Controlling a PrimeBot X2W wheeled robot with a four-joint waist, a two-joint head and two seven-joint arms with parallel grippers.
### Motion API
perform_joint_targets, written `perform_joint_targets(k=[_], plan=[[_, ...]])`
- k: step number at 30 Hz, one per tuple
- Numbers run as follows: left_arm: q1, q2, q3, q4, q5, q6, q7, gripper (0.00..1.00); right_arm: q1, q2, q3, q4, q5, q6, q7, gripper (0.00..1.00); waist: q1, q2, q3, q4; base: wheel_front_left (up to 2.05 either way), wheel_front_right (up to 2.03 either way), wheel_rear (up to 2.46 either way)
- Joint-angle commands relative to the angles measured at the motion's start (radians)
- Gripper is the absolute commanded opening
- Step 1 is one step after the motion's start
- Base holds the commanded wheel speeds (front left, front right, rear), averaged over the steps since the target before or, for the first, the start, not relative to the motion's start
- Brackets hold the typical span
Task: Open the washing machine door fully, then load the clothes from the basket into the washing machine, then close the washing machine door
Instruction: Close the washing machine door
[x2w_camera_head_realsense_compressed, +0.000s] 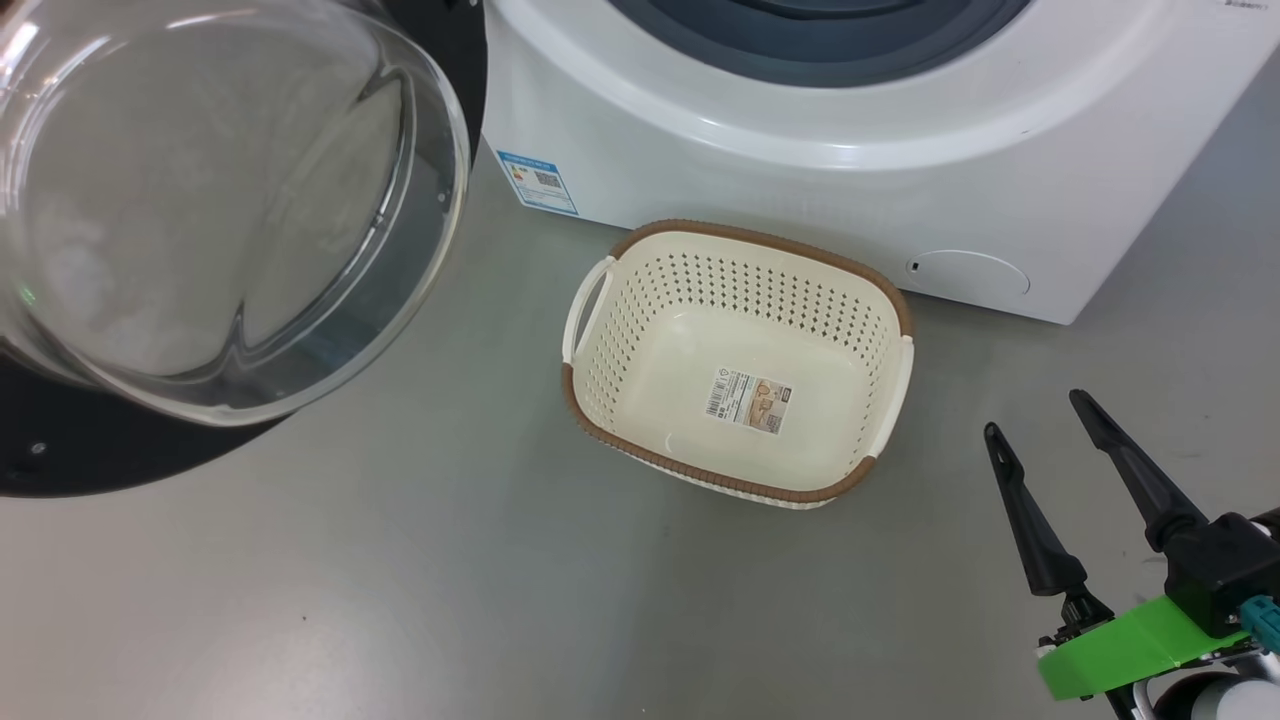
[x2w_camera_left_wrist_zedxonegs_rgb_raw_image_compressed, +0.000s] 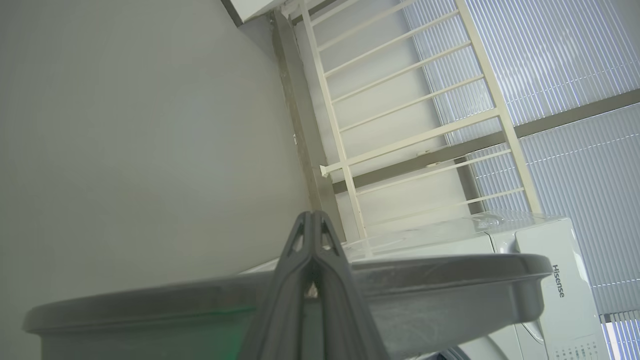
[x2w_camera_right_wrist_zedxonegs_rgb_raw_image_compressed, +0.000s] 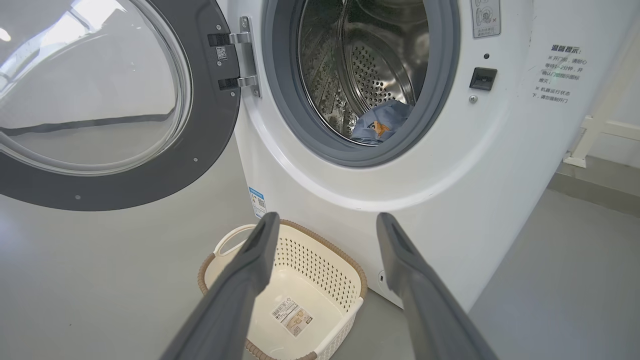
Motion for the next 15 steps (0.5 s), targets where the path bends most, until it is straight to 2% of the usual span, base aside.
perform_joint_targets(k=[1,7,15], plan=[[0.018,0.062,0.024,-0.021,-0.01,-0.02,0.028,0.0,-0.009,-0.006,0.025,-0.022,-0.001,0.006,0.0,1.0,0.0,-0.0001,-0.005,0.003,0.0,0.0,0.0],[0.061,0.048,0.021,-0.056,-0.035,-0.046,0.107,0.0,-0.007,-0.007,0.031,-0.018,0.001,0.006,-0.001,1.0,0.0,-0.0001,-0.016,0.006,0.0,0.0,0.0],[0.103,0.039,0.016,-0.113,-0.05,-0.058,0.167,0.0,-0.003,-0.001,0.032,-0.015,0.002,0.006,-0.003,1.0,0.0,-0.0001,-0.027,0.004,0.0,0.0,0.0]])
